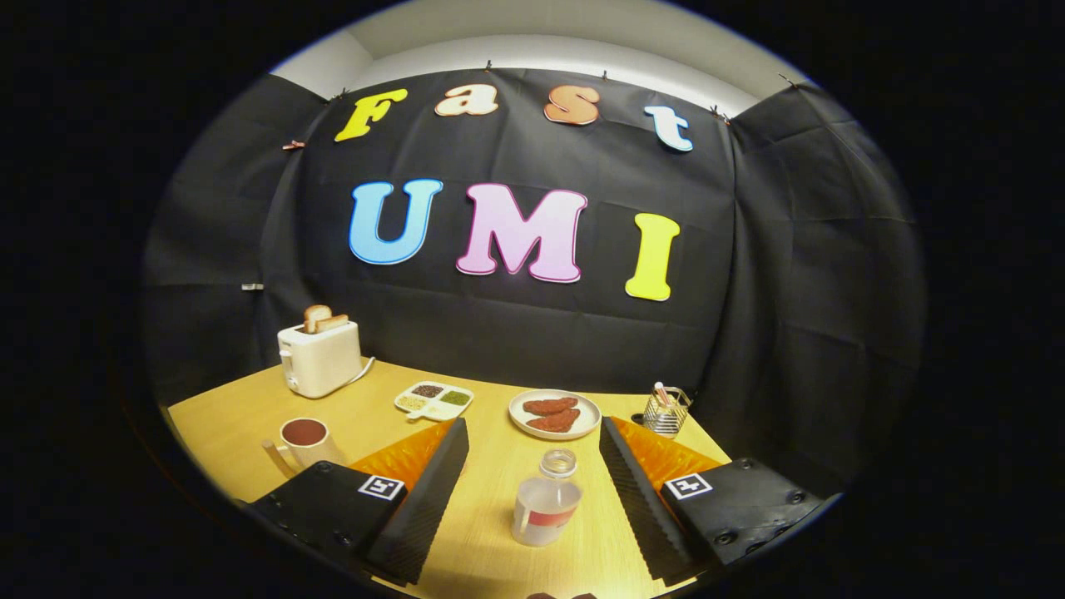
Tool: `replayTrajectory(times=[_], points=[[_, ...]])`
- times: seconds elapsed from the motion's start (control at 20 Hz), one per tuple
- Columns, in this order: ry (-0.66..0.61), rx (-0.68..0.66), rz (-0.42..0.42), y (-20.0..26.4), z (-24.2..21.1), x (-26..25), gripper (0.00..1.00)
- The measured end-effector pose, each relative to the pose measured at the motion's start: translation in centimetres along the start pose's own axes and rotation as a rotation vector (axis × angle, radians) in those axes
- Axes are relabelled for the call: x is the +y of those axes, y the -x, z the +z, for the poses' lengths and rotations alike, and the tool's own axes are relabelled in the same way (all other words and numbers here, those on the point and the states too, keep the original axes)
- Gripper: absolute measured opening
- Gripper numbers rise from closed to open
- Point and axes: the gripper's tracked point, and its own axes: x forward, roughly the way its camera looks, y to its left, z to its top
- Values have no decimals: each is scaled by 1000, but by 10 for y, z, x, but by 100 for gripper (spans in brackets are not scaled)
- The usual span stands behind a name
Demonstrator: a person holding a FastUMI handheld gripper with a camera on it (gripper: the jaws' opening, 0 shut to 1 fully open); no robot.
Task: Take the bottle from table, then pour the juice into the cup, finally place the bottle on the coaster
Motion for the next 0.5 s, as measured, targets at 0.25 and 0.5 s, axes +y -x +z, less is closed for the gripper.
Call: replayTrajectory(times=[0.25,0.5], points=[[-5,48,4,-20,-36,-1,97],[5,67,-12,-38,-65,-7,97]])
